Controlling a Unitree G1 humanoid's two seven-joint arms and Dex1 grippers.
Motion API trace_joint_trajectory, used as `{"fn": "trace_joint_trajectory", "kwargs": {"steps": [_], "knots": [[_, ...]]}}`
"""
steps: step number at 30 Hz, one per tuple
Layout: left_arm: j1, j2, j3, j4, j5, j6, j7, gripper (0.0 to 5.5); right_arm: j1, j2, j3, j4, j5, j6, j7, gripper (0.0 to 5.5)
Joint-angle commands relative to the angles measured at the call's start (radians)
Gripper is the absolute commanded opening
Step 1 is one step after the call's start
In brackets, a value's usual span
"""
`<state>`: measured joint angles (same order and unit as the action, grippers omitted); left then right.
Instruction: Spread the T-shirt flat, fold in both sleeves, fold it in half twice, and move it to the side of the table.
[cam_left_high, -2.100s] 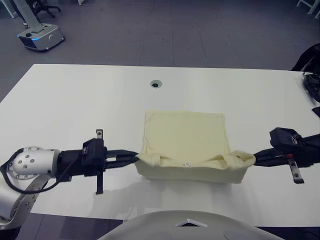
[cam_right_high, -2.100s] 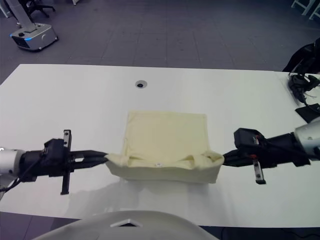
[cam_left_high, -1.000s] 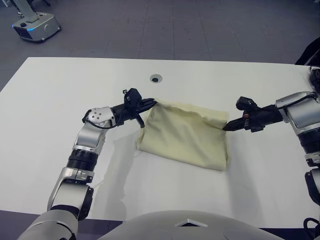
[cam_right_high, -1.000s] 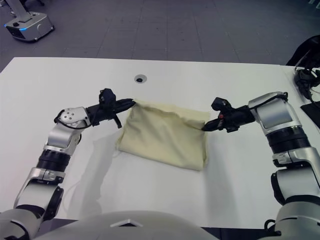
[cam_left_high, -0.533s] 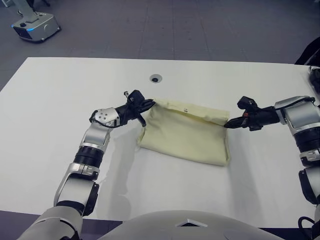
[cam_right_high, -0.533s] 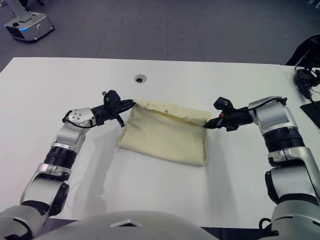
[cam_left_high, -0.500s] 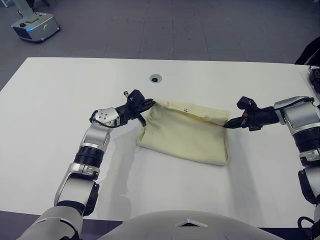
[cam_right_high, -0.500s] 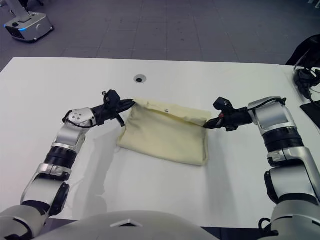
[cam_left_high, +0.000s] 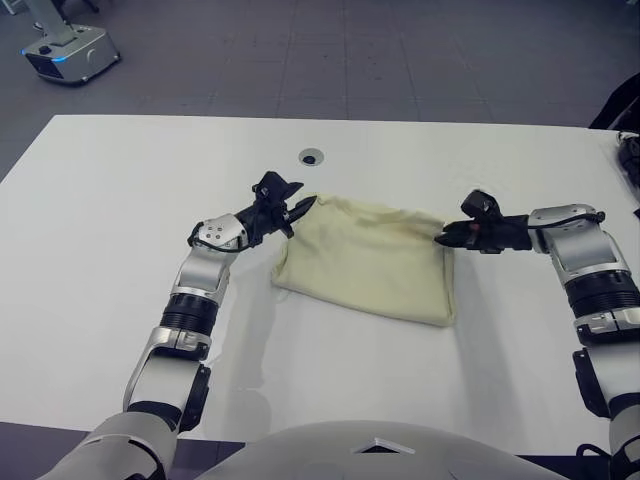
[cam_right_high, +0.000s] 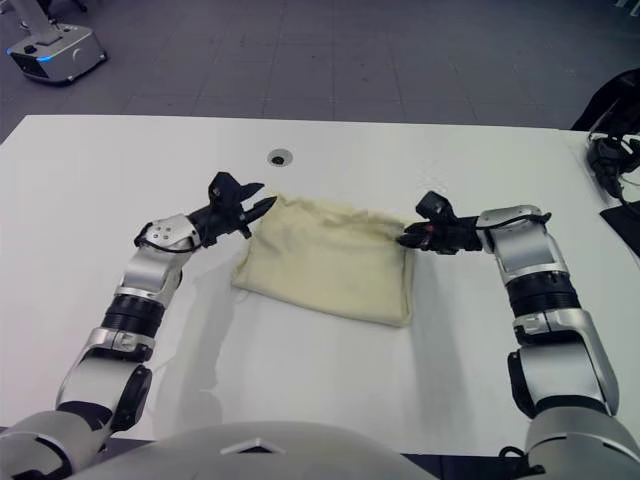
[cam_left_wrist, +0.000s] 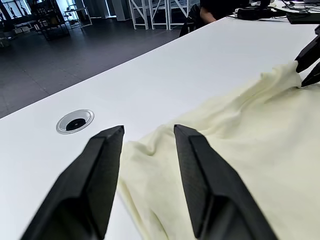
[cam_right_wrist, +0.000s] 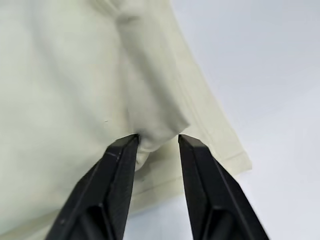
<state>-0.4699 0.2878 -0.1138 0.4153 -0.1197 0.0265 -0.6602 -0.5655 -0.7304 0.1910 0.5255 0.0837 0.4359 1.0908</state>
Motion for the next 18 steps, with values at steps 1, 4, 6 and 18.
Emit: {"fn": "trace_joint_trajectory", "kwargs": {"steps": [1, 4, 6, 18], "knots": [[0.01, -0.003, 0.005, -0.01, 0.014, 0.002, 0.019, 2.67, 0.024, 0.013, -0.061, -0.034, 0.026, 0.016, -0.045, 2.16], [0.015, 0.001, 0.013, -0.013, 0.011, -0.002, 0.03, 3.17, 0.033, 0.019, -0.098, -0.068, 0.039, 0.005, -0.084, 2.64], [0.019, 0.004, 0.02, -0.016, 0.008, -0.005, 0.034, 3.55, 0.039, 0.026, -0.105, -0.073, 0.027, -0.013, -0.115, 3.01], [0.123, 0.032, -0.006, -0.115, 0.024, -0.028, 0.001, 5.4, 0.054, 0.101, -0.06, 0.022, -0.094, -0.218, -0.29, 4.84]]}}
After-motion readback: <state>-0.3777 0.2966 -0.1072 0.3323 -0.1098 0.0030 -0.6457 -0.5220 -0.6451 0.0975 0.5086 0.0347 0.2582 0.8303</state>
